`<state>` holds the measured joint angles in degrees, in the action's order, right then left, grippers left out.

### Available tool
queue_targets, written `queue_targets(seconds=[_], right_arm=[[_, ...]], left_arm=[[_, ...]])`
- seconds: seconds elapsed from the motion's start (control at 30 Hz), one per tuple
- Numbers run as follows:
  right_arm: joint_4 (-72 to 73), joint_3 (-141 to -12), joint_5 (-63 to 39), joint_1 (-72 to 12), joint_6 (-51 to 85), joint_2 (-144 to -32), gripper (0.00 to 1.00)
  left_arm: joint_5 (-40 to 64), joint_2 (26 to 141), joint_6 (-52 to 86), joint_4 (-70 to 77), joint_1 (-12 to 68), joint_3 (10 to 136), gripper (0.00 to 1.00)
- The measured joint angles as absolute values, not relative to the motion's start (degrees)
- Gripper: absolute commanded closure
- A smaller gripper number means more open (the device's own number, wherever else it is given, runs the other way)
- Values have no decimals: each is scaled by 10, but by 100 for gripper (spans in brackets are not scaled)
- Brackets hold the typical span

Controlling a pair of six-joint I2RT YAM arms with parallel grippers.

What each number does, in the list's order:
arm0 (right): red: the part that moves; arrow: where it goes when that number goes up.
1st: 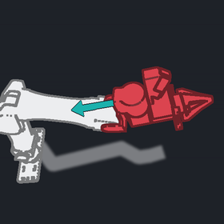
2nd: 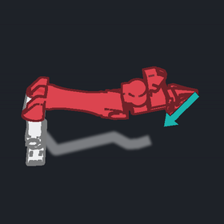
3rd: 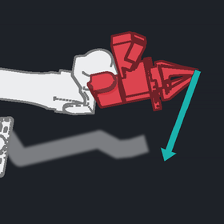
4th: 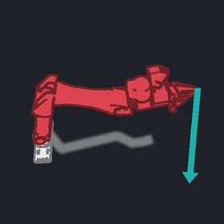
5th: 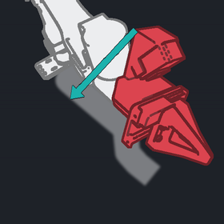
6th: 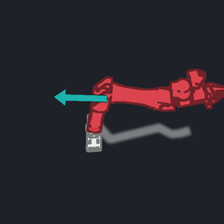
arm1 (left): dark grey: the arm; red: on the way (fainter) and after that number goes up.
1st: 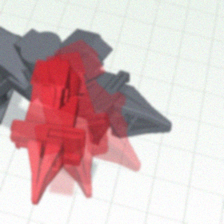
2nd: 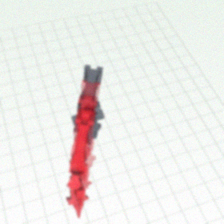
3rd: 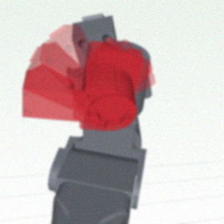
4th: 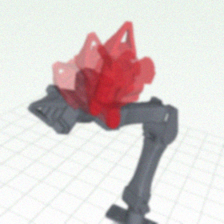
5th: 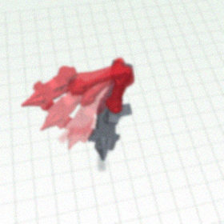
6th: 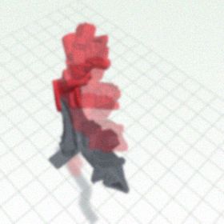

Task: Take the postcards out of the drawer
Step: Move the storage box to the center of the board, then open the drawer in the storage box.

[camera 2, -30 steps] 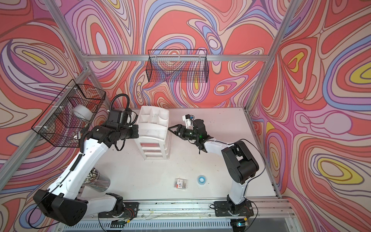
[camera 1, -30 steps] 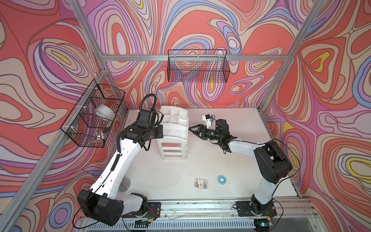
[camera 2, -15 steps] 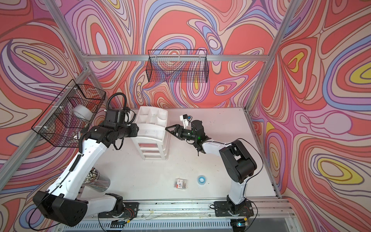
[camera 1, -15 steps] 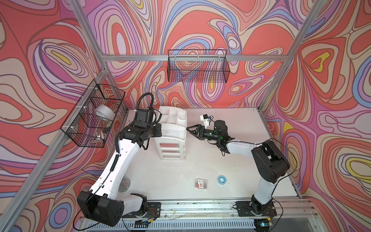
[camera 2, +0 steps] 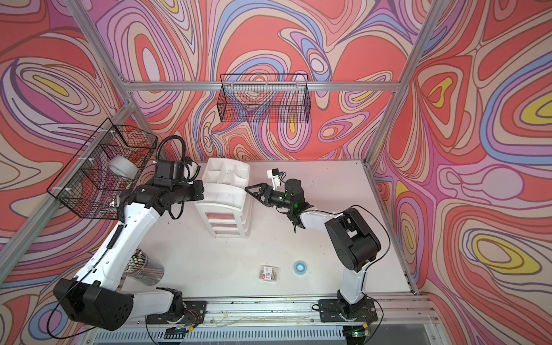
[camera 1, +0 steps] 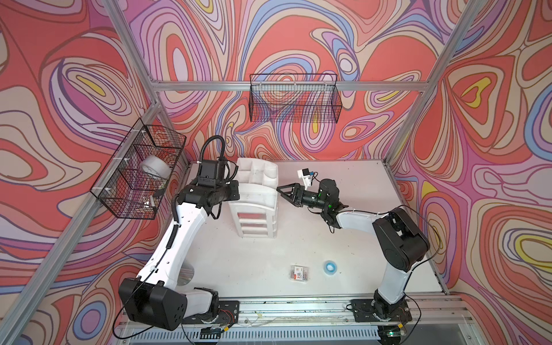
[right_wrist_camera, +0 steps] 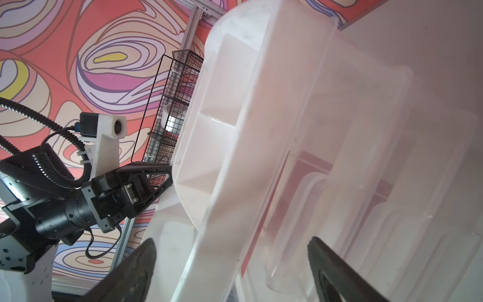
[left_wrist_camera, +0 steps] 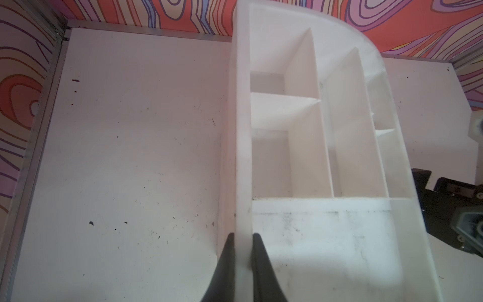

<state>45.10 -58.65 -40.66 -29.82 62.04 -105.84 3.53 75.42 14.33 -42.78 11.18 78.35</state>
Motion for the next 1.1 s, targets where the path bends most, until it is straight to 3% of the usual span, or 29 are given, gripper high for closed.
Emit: queue_targets(seconds=[0.13, 1.1], right_arm=[[469, -588, -410, -305, 636, -1079, 7], [671, -594, -402, -318, 758, -1158, 10]], left_arm=[[37, 755, 145, -426, 111, 783, 100], [33, 748, 148, -401, 108, 766, 100]])
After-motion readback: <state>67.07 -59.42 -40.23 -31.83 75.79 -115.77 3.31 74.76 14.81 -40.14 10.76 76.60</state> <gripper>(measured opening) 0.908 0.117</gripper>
